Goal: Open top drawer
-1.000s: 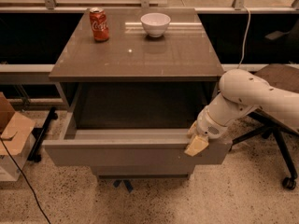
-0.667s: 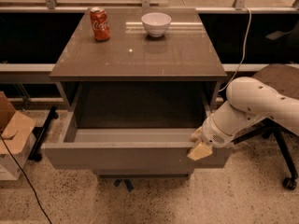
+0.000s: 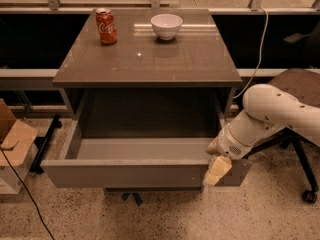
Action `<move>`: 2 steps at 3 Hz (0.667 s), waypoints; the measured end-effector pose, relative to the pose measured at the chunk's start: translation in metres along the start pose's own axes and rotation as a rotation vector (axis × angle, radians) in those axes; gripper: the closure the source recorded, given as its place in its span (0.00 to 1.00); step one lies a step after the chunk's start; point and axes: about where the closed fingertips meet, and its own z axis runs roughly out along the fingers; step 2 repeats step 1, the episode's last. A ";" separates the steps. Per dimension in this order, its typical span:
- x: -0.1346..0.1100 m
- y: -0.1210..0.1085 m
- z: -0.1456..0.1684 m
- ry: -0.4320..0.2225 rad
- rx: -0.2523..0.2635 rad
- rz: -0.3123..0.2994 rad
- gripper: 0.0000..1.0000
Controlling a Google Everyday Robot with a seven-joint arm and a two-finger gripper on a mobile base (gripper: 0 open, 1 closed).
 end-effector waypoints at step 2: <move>0.000 0.000 0.000 0.000 -0.001 0.000 0.00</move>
Offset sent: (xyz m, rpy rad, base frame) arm 0.0000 0.0000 0.0000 0.0000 0.0000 0.0000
